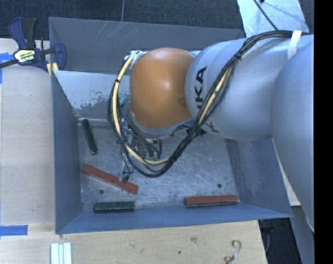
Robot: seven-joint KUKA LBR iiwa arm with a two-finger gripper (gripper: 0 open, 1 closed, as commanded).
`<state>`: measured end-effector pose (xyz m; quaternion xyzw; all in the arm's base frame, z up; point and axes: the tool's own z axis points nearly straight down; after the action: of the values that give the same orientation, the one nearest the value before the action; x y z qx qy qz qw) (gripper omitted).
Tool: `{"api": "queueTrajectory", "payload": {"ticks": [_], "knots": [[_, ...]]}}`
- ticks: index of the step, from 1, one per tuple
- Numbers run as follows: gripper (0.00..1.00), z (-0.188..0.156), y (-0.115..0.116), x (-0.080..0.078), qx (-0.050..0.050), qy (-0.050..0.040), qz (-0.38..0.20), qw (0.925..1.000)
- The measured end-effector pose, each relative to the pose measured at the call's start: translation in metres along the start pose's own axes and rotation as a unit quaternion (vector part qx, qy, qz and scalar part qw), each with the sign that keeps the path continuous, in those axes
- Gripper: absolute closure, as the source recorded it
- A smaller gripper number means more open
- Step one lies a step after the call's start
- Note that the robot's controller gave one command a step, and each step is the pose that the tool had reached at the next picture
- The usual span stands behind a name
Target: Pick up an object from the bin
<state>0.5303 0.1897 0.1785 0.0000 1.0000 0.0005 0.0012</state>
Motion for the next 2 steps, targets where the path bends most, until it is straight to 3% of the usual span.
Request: {"api": "queueTrajectory", "payload": {"ticks": [1, 2], "knots": [[0.00, 0.109, 0.037, -0.017, 0.001, 0.0022, 0.208, 0.9782], [0.00, 0.077, 0.005, 0.010, 0.001, 0.0005, 0.156, 0.9878]]}}
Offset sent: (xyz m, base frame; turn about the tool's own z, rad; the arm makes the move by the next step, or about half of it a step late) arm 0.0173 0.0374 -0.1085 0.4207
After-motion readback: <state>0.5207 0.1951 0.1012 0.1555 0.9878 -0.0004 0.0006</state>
